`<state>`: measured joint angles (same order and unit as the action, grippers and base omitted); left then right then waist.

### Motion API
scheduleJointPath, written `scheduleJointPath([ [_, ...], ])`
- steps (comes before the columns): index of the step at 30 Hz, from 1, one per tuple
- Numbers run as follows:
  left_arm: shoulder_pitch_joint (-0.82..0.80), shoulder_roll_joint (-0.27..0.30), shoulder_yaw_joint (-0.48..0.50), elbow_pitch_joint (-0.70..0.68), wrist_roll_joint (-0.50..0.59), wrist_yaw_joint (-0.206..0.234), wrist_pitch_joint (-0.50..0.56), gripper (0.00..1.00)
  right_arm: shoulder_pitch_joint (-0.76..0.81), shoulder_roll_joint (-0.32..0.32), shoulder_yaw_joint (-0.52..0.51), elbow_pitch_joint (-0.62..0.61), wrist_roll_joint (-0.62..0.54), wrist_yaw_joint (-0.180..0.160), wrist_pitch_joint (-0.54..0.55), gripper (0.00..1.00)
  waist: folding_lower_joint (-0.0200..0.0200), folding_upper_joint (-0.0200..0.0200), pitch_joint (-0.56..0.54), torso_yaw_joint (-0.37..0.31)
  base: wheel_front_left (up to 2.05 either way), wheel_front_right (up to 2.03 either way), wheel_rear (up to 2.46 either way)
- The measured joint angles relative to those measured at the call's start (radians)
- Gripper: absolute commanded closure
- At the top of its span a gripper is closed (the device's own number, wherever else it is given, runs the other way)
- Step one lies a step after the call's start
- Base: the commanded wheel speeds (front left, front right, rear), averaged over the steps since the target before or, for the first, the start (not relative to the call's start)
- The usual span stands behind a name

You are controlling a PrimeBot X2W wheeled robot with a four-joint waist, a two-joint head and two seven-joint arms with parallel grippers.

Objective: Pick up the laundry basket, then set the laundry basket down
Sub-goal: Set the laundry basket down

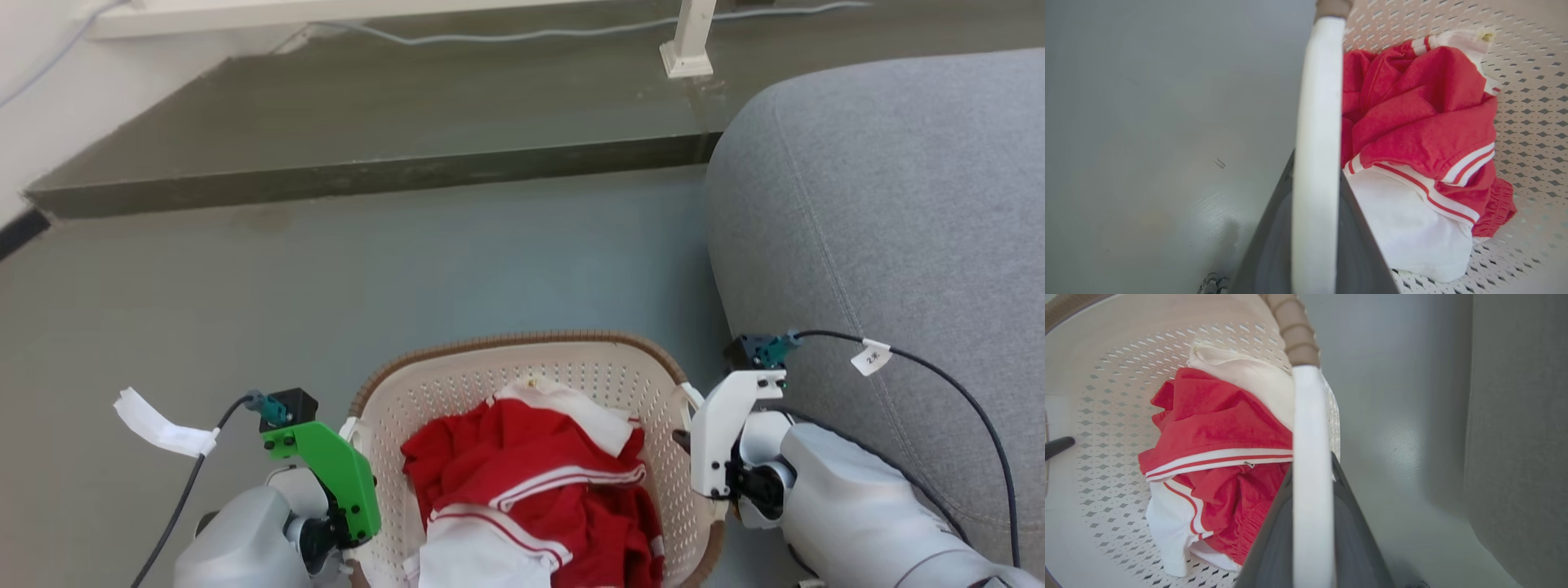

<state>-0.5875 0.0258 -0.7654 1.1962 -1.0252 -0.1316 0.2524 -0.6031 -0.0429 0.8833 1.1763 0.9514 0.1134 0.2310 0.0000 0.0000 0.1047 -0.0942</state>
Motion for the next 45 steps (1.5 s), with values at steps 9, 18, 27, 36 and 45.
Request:
scheduleJointPath([
  [9,-0.039,0.022,0.0,-0.025,0.001,0.0,-0.052,1.0,-0.042,0.0,0.0,-0.016,0.0,0.0,-0.062,1.0,0.0,0.0,0.087,-0.006,0.0,0.0,0.0],
  [18,-0.088,0.05,-0.001,-0.059,0.002,0.0,-0.098,1.0,-0.088,-0.001,0.003,-0.034,-0.002,-0.002,-0.139,1.0,0.0001,0.0,0.201,-0.013,0.0,0.0,0.0],
  [27,-0.14,0.07,0.0,-0.093,0.005,0.0,-0.157,1.0,-0.128,-0.001,-0.004,-0.048,-0.002,-0.011,-0.218,1.0,0.0002,0.0,0.326,-0.018,0.0,0.0,0.0],
  [36,-0.197,0.093,-0.002,-0.124,0.026,0.0,-0.22,1.0,-0.193,-0.003,-0.003,-0.073,-0.001,-0.036,-0.277,1.0,0.0003,0.0,0.455,-0.018,0.0,0.0,0.0],
  [45,-0.261,0.117,-0.008,-0.149,0.047,0.0,-0.278,1.0,-0.231,-0.004,-0.006,-0.096,-0.001,-0.053,-0.366,1.0,0.0002,0.0,0.584,-0.01,0.0,0.0,0.0],
])
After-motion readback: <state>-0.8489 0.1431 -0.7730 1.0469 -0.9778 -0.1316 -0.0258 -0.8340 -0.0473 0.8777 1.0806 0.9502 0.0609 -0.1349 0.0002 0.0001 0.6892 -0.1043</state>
